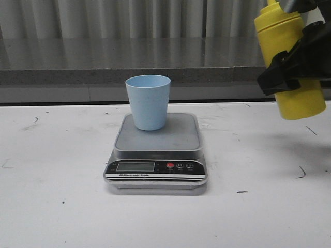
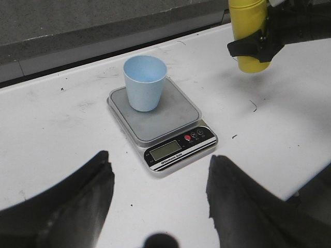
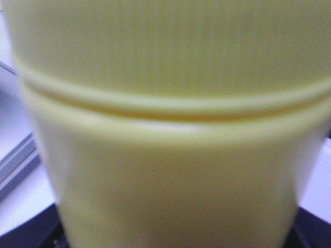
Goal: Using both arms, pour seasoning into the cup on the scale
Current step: 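Turn the bottle upright and lower it back onto the table, then open the right gripper and withdraw it from the bottle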
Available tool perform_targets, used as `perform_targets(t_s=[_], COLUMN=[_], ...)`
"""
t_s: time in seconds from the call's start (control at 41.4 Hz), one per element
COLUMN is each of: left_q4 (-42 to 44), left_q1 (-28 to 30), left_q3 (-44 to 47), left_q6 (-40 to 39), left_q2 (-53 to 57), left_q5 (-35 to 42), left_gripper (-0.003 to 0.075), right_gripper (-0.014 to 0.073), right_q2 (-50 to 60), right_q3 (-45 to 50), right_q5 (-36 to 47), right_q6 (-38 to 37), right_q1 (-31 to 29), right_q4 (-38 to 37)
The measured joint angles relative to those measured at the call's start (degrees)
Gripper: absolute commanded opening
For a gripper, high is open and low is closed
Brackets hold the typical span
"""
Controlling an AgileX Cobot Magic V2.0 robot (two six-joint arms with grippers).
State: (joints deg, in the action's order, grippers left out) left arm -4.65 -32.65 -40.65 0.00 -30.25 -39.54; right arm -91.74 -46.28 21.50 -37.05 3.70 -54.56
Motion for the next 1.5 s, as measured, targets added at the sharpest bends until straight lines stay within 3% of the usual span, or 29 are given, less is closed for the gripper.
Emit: perform_targets(t_s=[0.314, 0.845, 1.183, 1.497], left_q4=[0.0, 0.0, 0.0, 0.0], left_q1=[0.0, 0.0, 0.0, 0.0], left_q3=[0.0, 0.0, 0.0, 0.0], left_q6=[0.0, 0.0, 0.0, 0.0], left_q2=[0.0, 0.0, 0.0, 0.0], left_q5=[0.0, 0.0, 0.0, 0.0], left_gripper=[0.0400, 0.0400, 0.0400, 0.0400], right_gripper=[0.0279, 0.0287, 0.0633, 0.0656], right_q2=[-6.2, -20.0, -22.1, -22.1], right_q3=[3.8, 3.8, 3.8, 4.0], right_q5=[13.6, 33.3, 35.3, 33.7], right_q6=[20.1, 33.4, 33.8, 33.8], right_q1=[-0.9, -1.2, -1.3, -1.3], right_q4=[21.8, 38.6, 41.0, 41.4])
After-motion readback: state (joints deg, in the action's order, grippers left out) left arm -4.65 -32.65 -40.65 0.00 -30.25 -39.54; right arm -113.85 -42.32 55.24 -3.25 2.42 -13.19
